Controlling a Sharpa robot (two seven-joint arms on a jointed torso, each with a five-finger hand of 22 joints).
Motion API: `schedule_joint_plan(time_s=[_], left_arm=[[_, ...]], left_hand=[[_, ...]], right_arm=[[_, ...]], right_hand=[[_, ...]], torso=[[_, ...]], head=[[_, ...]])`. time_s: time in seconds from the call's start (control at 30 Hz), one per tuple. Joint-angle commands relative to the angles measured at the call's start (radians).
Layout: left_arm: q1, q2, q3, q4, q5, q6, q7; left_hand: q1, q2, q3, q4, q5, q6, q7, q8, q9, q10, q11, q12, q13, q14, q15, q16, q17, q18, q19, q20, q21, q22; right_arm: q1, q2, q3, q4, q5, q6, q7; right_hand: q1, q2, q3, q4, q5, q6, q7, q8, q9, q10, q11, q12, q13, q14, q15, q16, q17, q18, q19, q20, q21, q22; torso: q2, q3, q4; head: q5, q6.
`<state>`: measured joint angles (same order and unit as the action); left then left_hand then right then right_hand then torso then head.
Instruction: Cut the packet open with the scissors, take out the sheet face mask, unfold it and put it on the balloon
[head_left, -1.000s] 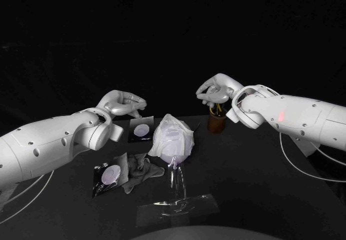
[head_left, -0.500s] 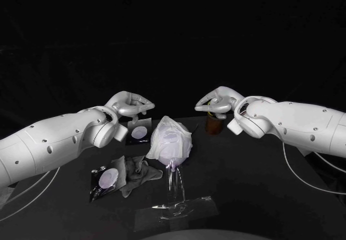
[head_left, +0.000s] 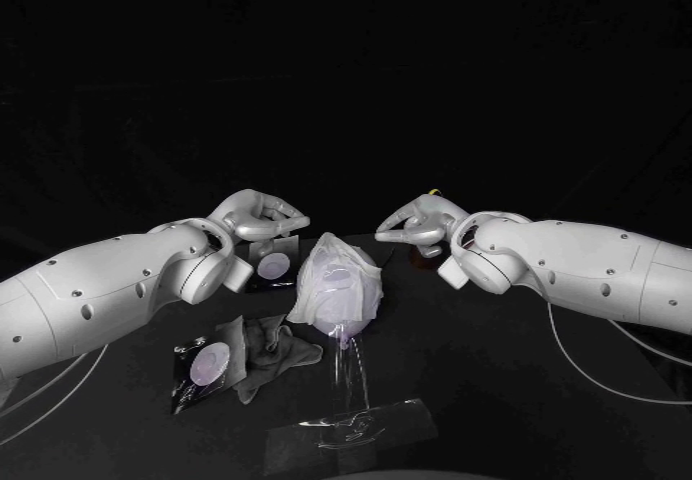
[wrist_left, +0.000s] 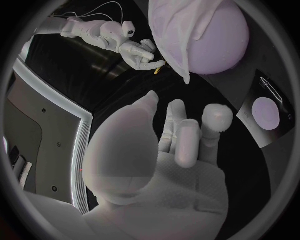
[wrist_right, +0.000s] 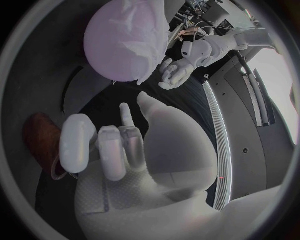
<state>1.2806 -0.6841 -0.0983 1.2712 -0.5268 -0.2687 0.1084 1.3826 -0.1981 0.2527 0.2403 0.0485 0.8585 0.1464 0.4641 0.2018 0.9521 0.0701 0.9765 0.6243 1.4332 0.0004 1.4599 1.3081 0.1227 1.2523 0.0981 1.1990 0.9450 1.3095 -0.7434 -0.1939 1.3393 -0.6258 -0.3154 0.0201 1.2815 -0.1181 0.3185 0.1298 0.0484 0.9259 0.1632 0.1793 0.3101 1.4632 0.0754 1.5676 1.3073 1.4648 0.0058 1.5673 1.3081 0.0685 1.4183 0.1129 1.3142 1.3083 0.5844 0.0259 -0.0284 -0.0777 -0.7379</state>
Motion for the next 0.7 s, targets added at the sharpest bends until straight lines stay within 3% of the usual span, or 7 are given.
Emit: schedule_joint_plan(time_s=[0.03, 0.2, 0.23, 0.37, 0.5, 0.57, 0.7], left_arm=[[0.004, -0.006, 0.002, 0.014, -0.021, -0.003, -0.010], [0.005, -0.023, 0.002, 0.040, -0.037, -0.019, -0.005], [0.005, -0.028, 0.002, 0.047, -0.039, -0.027, 0.001], [0.005, -0.041, 0.002, 0.066, -0.044, -0.056, 0.026], [0.003, -0.048, 0.001, 0.080, -0.051, -0.076, 0.047], [0.000, -0.051, 0.000, 0.088, -0.053, -0.079, 0.053], [-0.009, -0.052, 0.000, 0.100, -0.055, -0.079, 0.060]], left_hand=[[0.009, -0.003, -0.008, 0.010, 0.000, -0.011, -0.002, 0.007, 0.001, -0.012, 0.000, 0.008, 0.003, -0.008, 0.007, 0.001, 0.033, -0.002, -0.010, 0.001, 0.008, 0.003], [0.013, -0.001, -0.056, 0.047, 0.000, -0.058, 0.020, 0.014, -0.001, -0.113, 0.026, -0.080, -0.055, -0.244, 0.032, -0.194, -0.266, 0.058, -0.259, 0.024, -0.222, -0.329], [0.013, -0.001, -0.056, 0.047, 0.000, -0.058, 0.020, 0.014, -0.001, -0.113, 0.026, -0.080, -0.055, -0.244, 0.032, -0.194, -0.266, 0.058, -0.259, 0.024, -0.222, -0.329], [0.010, 0.012, -0.146, 0.049, -0.004, -0.115, 0.077, 0.007, -0.008, -0.325, 0.108, -0.303, -0.188, -0.736, 0.129, -0.580, -0.565, 0.009, -0.524, 0.090, -0.489, -0.465], [0.056, 0.038, -0.290, 0.056, 0.004, -0.144, 0.105, 0.017, -0.011, -0.303, 0.146, -0.443, -0.328, -0.883, 0.186, -0.809, -0.750, -0.025, -0.697, 0.172, -0.781, -0.643], [0.068, 0.051, -0.304, 0.055, 0.006, -0.158, 0.115, 0.022, -0.015, -0.270, 0.150, -0.513, -0.406, -0.863, 0.196, -0.895, -0.850, 0.000, -0.685, 0.195, -0.866, -0.707], [0.061, 0.005, -0.339, 0.059, 0.003, -0.180, 0.116, 0.014, -0.022, -0.275, 0.160, -0.562, -0.451, -0.895, 0.210, -0.971, -0.911, -0.012, -0.711, 0.194, -0.925, -0.748]], right_arm=[[-0.001, 0.002, 0.001, 0.013, 0.010, -0.004, -0.009], [-0.002, -0.005, 0.001, 0.045, 0.019, -0.019, 0.001], [-0.001, -0.009, 0.001, 0.055, 0.020, -0.026, 0.005], [0.001, -0.022, 0.003, 0.084, 0.026, -0.045, 0.019], [0.003, -0.031, 0.005, 0.105, 0.031, -0.052, 0.025], [0.004, -0.034, 0.005, 0.114, 0.032, -0.054, 0.028], [0.006, -0.042, 0.007, 0.132, 0.033, -0.059, 0.032]], right_hand=[[0.002, 0.009, -0.006, 0.002, 0.005, -0.006, 0.003, 0.003, -0.002, 0.108, 0.008, 0.003, 0.263, 0.106, 0.008, 0.003, 0.263, -0.007, 0.006, 0.001, 0.006, 0.061], [-0.002, 0.008, -0.010, 0.004, 0.004, -0.008, 0.003, 0.002, -0.003, 0.108, 0.008, 0.003, 0.263, 0.106, 0.008, 0.003, 0.263, -0.007, 0.005, 0.002, 0.008, 0.063], [-0.004, 0.008, -0.013, 0.006, 0.003, -0.009, 0.004, 0.002, -0.003, 0.108, 0.008, 0.003, 0.263, 0.106, 0.009, 0.003, 0.263, -0.006, 0.004, 0.003, 0.008, 0.063], [-0.007, 0.007, -0.016, 0.008, 0.002, -0.011, 0.003, 0.000, -0.004, 0.108, 0.008, 0.003, 0.263, 0.106, 0.009, 0.003, 0.263, -0.006, 0.004, 0.003, 0.010, 0.065], [-0.008, 0.007, -0.016, 0.008, 0.002, -0.012, 0.003, 0.000, -0.004, 0.108, 0.008, 0.003, 0.263, 0.106, 0.009, 0.003, 0.263, -0.006, 0.004, 0.003, 0.010, 0.066], [-0.007, 0.007, -0.016, 0.008, 0.002, -0.011, 0.003, 0.000, -0.004, 0.108, 0.008, 0.003, 0.263, 0.106, 0.009, 0.003, 0.263, -0.007, 0.004, 0.003, 0.011, 0.066], [-0.007, 0.007, -0.017, 0.008, 0.002, -0.011, 0.003, 0.000, -0.004, 0.108, 0.008, 0.003, 0.263, 0.106, 0.009, 0.003, 0.263, -0.007, 0.004, 0.003, 0.011, 0.066]], torso=[[0.020, 0.0010, -0.0005], [0.034, 0.0025, -0.0013], [0.038, 0.0026, -0.0010], [0.048, 0.0037, -0.0004], [0.058, 0.0040, -0.0002], [0.065, 0.0035, -0.0006], [0.074, 0.0026, -0.0012]], head=[[0.000, 0.007], [-0.002, 0.016], [-0.002, 0.018], [-0.004, 0.023], [-0.006, 0.028], [-0.008, 0.029], [-0.010, 0.028]])
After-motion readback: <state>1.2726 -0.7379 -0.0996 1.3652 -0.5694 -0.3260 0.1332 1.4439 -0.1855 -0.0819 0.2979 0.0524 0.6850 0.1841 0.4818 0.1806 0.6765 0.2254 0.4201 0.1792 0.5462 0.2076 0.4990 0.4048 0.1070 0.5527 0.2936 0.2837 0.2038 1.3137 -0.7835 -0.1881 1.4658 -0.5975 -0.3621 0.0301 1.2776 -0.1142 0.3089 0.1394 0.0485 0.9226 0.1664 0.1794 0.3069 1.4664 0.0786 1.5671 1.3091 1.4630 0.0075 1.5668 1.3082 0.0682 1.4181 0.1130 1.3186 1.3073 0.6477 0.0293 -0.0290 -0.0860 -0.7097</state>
